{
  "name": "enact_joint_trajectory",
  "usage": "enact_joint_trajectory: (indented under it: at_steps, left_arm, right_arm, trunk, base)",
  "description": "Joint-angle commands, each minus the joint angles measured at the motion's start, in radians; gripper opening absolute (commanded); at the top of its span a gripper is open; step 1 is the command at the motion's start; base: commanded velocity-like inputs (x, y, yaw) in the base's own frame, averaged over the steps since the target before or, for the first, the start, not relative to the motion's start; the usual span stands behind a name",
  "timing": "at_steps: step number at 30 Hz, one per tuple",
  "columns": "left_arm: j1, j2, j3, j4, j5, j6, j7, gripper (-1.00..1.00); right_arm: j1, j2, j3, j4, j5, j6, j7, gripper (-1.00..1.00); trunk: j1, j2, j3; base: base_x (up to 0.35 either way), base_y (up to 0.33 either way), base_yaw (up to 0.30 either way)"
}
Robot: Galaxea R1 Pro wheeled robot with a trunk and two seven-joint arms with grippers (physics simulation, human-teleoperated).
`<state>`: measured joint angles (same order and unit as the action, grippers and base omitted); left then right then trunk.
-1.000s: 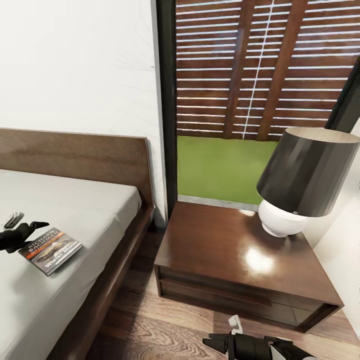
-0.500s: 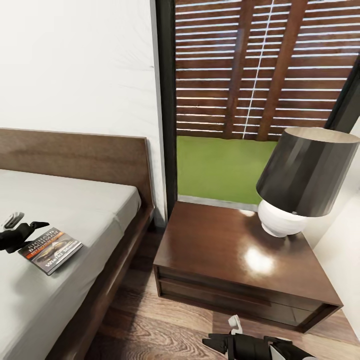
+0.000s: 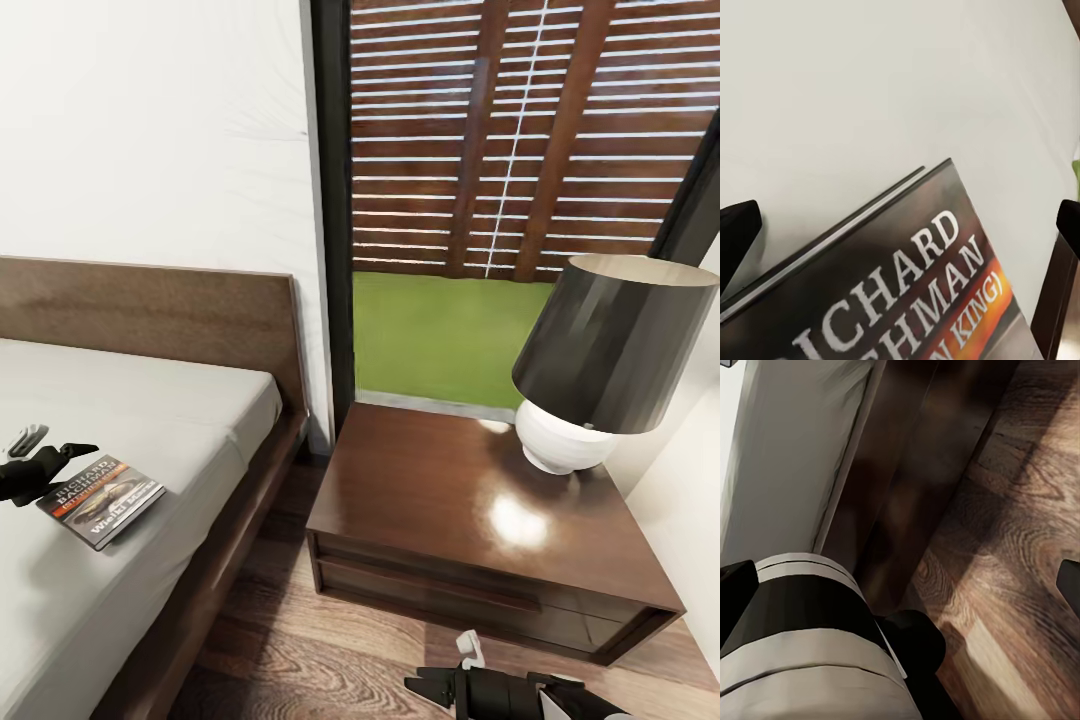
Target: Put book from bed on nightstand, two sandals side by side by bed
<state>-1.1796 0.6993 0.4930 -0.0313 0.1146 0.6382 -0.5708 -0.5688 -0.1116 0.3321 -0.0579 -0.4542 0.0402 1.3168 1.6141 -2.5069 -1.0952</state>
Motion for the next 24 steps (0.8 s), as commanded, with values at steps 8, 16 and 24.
enact_joint_trajectory:
  at_steps: [8,16,24]
  left_arm:
    - [0.0,0.0,-0.016,0.001,0.004,0.009,0.002,1.0]
    - [0.0,0.0,-0.016,0.001,0.004,0.009,0.002,1.0]
    - [0.0,0.0,-0.016,0.001,0.004,0.009,0.002,1.0]
  right_arm:
    - [0.0,0.0,0.008,0.0,-0.009,0.004,0.002,1.0]
    - [0.0,0.0,0.007,-0.001,-0.009,0.004,0.002,1.0]
    - [0.0,0.0,0.008,0.0,-0.009,0.004,0.002,1.0]
  trunk:
    - [0.0,0.0,-0.001]
    - [0.0,0.0,-0.001]
    - [0.0,0.0,-0.001]
  base:
    - [0.0,-0.067,0.0]
    - [0.0,-0.07,0.0]
    - [0.0,-0.014,0.0]
